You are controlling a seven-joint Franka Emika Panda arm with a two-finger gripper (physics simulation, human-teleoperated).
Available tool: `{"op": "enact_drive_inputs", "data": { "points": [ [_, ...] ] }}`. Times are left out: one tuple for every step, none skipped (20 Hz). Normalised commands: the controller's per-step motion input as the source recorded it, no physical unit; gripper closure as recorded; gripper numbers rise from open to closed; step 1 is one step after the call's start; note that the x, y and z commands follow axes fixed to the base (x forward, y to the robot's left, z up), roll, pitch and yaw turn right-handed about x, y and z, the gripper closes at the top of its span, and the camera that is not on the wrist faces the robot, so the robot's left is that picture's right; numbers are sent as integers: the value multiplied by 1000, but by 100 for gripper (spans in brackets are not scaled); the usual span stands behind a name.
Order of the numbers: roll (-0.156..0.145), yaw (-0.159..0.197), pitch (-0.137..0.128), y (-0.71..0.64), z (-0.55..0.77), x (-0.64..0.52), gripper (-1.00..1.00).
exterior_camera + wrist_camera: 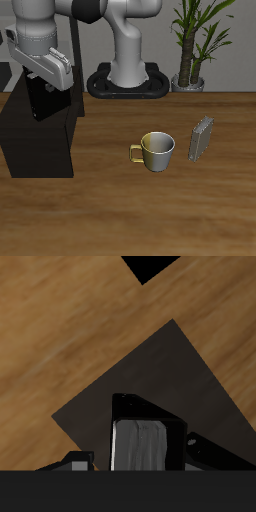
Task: Place the right black book upright on top of the shelf and place the left black book upright on top of the shelf
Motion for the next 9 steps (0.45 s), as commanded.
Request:
{"op": "enact_drive_inputs", "data": {
  "points": [
    [-4,-71,11,-57,-32,-12,-100],
    [-22,48,-22,97,31,50,-100],
    [-9,9,11,-45,17,42,-100],
    [-34,-24,-9,-116,62,-35,-100],
    [-24,17,-10,-12,74,-31,-100],
    [-2,27,-10,24,141,-56,-100],
    [5,75,-37,74,221,-79,-100],
    [-27,97,-70,47,254,-129,-100],
    [-125,123,-33,-3,350,-165,-100]
  ]
}}
